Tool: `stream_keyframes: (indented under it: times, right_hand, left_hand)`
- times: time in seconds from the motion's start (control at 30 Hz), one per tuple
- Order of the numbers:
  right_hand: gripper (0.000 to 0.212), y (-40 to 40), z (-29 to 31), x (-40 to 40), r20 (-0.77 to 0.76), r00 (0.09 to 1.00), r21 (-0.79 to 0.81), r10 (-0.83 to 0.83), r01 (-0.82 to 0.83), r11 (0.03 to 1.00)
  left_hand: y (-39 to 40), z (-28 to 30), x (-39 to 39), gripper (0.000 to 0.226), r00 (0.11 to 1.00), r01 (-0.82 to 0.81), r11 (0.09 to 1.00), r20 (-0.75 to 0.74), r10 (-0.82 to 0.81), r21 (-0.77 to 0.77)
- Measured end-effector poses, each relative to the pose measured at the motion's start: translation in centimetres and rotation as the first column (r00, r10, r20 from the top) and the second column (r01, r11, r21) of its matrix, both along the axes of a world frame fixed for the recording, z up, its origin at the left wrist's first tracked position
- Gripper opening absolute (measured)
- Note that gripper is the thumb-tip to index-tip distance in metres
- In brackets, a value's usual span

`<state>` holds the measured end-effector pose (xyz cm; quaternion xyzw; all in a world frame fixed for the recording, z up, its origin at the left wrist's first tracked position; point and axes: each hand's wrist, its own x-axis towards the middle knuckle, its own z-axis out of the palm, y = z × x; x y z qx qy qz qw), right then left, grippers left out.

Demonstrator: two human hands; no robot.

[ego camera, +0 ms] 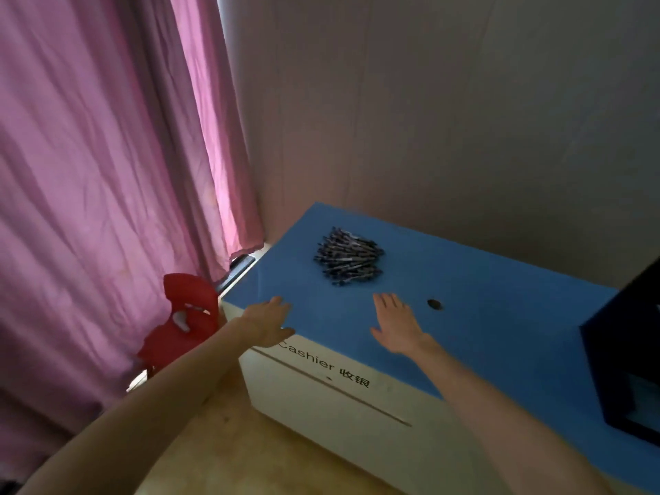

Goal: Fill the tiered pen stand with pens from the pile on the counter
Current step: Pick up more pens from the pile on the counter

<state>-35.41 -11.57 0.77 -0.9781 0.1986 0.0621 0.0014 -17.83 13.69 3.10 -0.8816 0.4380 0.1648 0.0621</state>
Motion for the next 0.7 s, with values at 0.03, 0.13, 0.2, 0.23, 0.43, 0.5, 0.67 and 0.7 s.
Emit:
stream_keyframes:
  times: [0.03, 0.13, 0.2, 0.23, 0.43, 0.5, 0.67, 0.7]
  right_hand:
    - [0.079, 0.4, -0.4, 1.2, -0.010, 1.000, 0.004, 0.001, -0.001, 1.000]
    - [0.074, 0.4, -1.1, 4.2, -0.016, 1.000, 0.024, -0.011, 0.011, 1.000]
    - [0.070, -0.6, -1.7, 5.7, -0.015, 1.000, 0.044, -0.025, 0.026, 0.999]
    - [0.070, -1.1, -2.1, 6.4, -0.022, 0.999, 0.042, -0.029, 0.030, 0.999]
    - [0.066, -5.5, -4.2, 11.2, 0.022, 0.999, -0.007, 0.031, -0.031, 0.999]
    - [0.066, -6.5, -5.1, 12.4, 0.004, 0.996, -0.033, 0.087, -0.087, 0.996]
    - [0.068, -8.3, -7.5, 15.4, -0.023, 0.989, -0.082, 0.145, -0.147, 0.986]
    - [0.070, -8.4, -7.7, 16.0, -0.013, 0.991, -0.082, 0.132, -0.132, 0.988]
  left_hand:
    - [0.3, -0.4, 1.3, 0.066, 1.000, -0.001, 1.000, -0.008, 0.001, 0.002]
    - [-0.3, -1.5, 4.5, 0.064, 0.999, 0.009, 1.000, -0.031, -0.009, -0.021]
    - [-1.6, -2.5, 6.1, 0.063, 0.998, 0.021, 0.998, -0.056, -0.024, -0.063]
    - [-2.4, -3.0, 6.8, 0.063, 0.997, 0.031, 0.996, -0.066, -0.036, -0.082]
    - [-8.4, -5.6, 11.0, 0.063, 0.986, 0.123, 0.987, -0.098, -0.133, -0.102]
    - [-10.2, -6.0, 12.6, 0.063, 0.985, 0.107, 0.989, -0.121, -0.119, -0.104]
    - [-13.7, -7.2, 16.4, 0.064, 0.974, 0.101, 0.991, -0.196, -0.116, -0.084]
    - [-14.3, -7.5, 17.0, 0.065, 0.970, 0.079, 0.993, -0.221, -0.097, -0.090]
